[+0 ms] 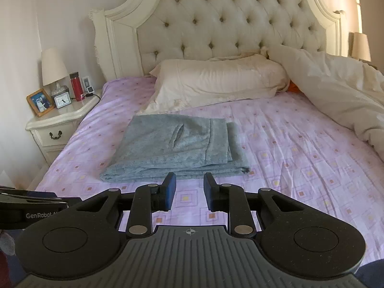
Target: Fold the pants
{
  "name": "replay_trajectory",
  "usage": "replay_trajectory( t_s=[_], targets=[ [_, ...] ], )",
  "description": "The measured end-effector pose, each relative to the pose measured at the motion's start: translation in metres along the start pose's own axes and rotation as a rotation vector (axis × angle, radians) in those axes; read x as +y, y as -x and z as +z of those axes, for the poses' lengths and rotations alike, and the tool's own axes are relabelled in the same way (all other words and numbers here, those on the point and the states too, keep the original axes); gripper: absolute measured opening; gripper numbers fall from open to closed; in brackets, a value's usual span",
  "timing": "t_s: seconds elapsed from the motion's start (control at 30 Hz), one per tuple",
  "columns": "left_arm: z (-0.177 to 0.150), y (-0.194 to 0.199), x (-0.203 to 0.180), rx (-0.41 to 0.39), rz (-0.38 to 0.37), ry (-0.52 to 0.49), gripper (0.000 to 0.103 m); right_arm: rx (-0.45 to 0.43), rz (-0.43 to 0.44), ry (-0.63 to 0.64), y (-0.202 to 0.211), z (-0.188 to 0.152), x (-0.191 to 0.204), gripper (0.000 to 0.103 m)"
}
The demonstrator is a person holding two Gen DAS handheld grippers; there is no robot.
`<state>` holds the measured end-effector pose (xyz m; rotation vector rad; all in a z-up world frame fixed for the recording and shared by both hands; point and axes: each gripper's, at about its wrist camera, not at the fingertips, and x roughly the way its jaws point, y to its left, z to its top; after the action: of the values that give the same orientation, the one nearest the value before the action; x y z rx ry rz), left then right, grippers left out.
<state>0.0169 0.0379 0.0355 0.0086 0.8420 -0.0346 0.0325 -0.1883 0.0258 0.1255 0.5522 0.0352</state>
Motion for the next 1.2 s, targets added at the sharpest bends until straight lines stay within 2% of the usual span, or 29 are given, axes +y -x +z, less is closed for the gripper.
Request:
replay_trajectory(
  t_s=[1.2],
  targets=[
    [0.0, -0.002, 0.005, 0.024, 0.013, 0.018, 0.054, 0.031, 0.027, 0.03, -0.004, 0.002, 0.012, 0.025]
  ],
)
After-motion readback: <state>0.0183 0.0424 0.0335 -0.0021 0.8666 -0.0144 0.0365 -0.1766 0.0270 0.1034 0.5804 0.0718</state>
